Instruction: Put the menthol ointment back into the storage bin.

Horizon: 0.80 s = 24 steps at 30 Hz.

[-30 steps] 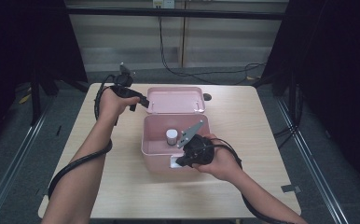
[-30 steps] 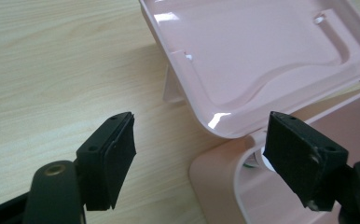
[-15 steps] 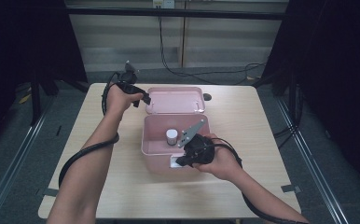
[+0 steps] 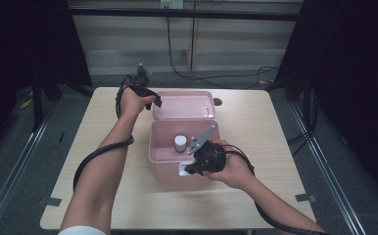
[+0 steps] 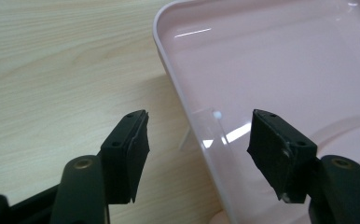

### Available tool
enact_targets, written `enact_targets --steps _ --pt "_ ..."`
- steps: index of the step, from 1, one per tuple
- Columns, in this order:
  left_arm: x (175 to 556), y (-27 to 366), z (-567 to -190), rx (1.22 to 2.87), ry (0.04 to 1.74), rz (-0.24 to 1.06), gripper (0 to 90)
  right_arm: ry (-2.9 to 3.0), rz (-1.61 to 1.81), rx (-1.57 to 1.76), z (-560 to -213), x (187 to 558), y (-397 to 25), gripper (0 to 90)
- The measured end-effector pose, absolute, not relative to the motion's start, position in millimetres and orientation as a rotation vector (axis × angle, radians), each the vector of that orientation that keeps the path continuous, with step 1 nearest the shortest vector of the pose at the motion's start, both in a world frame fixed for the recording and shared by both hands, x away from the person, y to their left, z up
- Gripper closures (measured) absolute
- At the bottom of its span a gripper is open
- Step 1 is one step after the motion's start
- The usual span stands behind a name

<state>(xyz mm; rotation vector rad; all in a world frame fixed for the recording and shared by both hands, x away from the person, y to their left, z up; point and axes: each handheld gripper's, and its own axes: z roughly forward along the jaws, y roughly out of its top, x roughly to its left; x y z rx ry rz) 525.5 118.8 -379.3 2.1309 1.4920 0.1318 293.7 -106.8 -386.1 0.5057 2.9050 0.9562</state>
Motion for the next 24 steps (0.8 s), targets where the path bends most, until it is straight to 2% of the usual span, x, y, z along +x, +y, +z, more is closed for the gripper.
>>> enact_targets --steps 18,24 --pt "548.7 117.0 -402.9 2.077 1.541 0.131 46.2 2.917 0.976 0.493 -386.9 296.1 -108.8 90.0" --pt "552.4 113.2 -407.0 2.078 1.539 0.140 53.3 2.925 0.975 0.492 -386.8 296.6 -108.8 90.0"
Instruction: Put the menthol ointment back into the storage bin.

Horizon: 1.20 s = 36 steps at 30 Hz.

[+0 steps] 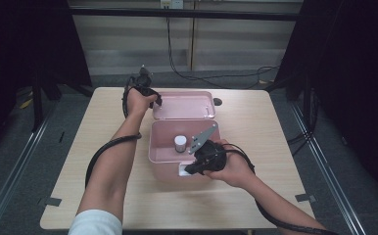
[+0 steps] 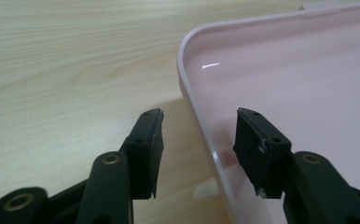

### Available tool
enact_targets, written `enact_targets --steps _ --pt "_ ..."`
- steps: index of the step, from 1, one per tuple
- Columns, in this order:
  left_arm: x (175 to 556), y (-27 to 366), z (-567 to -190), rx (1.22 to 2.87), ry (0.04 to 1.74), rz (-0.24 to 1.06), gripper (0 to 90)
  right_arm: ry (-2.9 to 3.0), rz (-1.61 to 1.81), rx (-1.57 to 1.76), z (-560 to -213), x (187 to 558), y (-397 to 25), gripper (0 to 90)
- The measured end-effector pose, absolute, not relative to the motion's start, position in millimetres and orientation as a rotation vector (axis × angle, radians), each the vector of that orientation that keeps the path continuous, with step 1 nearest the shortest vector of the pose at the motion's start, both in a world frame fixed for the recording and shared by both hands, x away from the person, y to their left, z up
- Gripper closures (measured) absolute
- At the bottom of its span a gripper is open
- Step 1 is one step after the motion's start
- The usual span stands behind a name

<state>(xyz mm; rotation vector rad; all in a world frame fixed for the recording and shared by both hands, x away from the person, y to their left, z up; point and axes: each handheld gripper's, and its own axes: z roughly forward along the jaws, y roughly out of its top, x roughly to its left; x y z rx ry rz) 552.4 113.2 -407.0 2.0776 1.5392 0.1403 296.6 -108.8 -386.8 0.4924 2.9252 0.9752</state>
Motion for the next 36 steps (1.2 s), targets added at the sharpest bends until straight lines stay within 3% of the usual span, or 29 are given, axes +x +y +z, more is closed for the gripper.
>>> enact_targets --steps 14,36 --pt "552.0 112.4 -402.1 2.050 1.627 0.082 79.0 2.923 0.979 0.496 -386.9 296.9 -108.9 90.0" --pt "540.9 113.3 -382.1 1.978 1.643 0.126 83.0 2.913 0.966 0.505 -387.1 293.3 -108.0 90.0"
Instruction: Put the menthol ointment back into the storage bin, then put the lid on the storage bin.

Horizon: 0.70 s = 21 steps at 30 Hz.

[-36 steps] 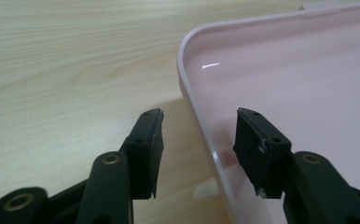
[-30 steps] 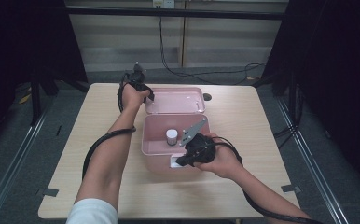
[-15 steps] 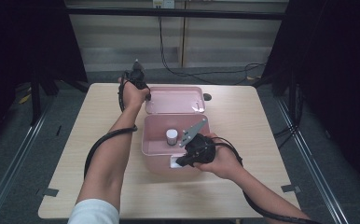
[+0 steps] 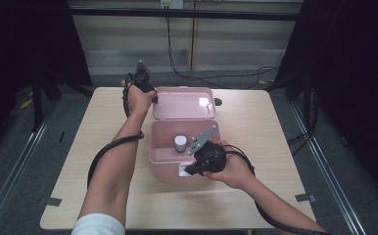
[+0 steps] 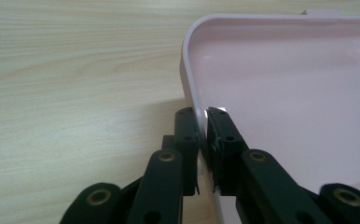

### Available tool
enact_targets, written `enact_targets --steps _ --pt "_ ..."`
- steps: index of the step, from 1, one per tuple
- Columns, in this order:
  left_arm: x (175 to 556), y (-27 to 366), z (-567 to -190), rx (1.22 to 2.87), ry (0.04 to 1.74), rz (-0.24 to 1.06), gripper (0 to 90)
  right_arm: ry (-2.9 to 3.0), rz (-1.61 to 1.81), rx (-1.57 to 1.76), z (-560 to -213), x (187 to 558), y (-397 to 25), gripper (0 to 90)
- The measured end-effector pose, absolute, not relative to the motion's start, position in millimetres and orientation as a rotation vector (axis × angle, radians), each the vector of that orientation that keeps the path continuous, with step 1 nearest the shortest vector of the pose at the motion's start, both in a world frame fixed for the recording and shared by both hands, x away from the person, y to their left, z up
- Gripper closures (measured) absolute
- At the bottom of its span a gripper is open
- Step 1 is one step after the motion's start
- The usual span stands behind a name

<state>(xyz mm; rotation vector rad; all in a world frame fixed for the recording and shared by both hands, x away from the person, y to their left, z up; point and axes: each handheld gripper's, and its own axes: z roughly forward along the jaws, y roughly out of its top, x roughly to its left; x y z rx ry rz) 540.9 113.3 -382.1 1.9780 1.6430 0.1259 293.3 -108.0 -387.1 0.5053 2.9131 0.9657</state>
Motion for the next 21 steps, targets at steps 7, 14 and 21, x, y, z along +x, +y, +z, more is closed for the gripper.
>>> enact_targets --steps 7,14,21 --pt "536.8 114.4 -373.9 1.969 1.627 0.141 83.6 2.912 0.966 0.509 -387.2 292.5 -107.9 90.0" --pt "534.9 116.0 -367.4 1.962 1.621 0.143 84.5 2.914 0.963 0.513 -386.9 293.5 -107.8 90.0" --pt "532.0 115.9 -361.5 1.960 1.617 0.151 85.0 2.912 0.961 0.521 -386.7 293.4 -107.2 90.0"
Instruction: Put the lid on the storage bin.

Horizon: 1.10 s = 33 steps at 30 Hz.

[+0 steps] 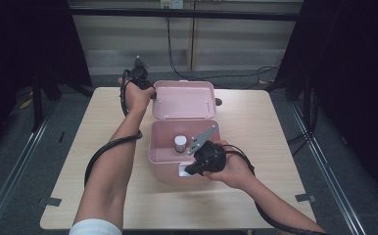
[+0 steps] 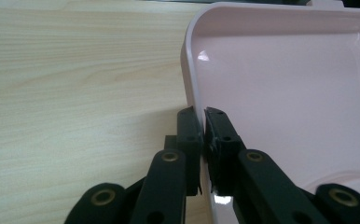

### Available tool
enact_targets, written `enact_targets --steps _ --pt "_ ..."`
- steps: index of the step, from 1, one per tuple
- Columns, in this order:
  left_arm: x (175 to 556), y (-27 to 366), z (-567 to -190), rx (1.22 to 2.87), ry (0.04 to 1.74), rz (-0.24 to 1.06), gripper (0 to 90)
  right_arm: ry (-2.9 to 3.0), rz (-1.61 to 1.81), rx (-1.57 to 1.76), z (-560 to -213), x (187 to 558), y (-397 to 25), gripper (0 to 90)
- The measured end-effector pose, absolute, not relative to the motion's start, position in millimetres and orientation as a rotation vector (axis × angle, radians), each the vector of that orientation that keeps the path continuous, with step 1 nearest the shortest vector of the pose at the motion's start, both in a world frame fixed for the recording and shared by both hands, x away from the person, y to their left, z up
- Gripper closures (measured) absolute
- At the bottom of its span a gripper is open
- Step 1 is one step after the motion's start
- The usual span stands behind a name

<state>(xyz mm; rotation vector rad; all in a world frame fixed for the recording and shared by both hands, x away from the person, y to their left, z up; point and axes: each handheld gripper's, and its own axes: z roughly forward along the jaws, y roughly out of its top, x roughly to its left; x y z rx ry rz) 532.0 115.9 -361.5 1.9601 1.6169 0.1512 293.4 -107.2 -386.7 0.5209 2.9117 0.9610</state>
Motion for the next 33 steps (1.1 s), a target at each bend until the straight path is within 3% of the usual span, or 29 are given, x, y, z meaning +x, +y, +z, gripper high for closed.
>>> enact_targets --steps 33 --pt "524.0 113.7 -319.5 2.030 1.627 0.134 87.8 2.915 0.940 0.552 -385.5 294.0 -105.2 90.0"
